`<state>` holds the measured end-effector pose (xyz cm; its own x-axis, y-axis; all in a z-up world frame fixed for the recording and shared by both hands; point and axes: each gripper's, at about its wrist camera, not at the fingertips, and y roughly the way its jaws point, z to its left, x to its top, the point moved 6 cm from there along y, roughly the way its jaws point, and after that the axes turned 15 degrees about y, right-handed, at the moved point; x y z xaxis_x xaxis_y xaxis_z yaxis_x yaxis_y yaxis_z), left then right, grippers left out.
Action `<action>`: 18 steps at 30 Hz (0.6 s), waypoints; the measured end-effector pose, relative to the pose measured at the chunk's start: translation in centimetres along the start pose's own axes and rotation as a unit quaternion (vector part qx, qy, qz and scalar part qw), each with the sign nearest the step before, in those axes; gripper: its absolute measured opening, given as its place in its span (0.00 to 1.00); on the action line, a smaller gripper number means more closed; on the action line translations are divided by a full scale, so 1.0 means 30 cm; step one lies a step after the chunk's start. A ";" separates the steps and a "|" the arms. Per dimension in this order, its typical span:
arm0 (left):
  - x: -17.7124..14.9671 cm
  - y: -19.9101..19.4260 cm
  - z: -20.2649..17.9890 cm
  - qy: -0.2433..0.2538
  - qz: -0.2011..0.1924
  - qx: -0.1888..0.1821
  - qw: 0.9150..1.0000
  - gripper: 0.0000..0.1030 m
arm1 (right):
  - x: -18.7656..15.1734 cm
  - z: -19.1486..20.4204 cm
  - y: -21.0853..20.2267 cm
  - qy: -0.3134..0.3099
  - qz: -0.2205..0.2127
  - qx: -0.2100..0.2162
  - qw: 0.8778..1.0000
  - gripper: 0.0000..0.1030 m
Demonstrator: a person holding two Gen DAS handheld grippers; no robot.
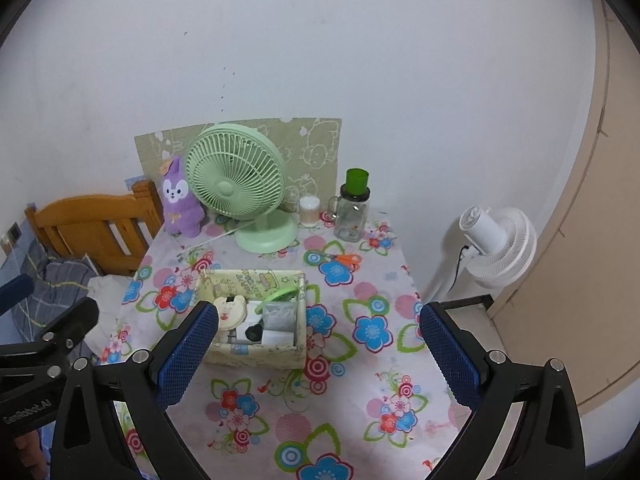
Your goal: Organize rigid objects
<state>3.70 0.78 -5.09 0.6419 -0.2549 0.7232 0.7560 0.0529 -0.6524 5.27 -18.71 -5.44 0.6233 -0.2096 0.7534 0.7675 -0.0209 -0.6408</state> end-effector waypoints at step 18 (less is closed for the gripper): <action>-0.004 -0.020 -0.016 -0.008 -0.005 -0.006 1.000 1.00 | -0.002 0.005 -0.040 -0.007 -0.015 -0.010 1.000 0.99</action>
<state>3.11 0.32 -4.89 0.6367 -0.2394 0.7331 0.7607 0.0389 -0.6480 4.34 -18.53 -4.70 0.6015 -0.1946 0.7748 0.7833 -0.0472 -0.6199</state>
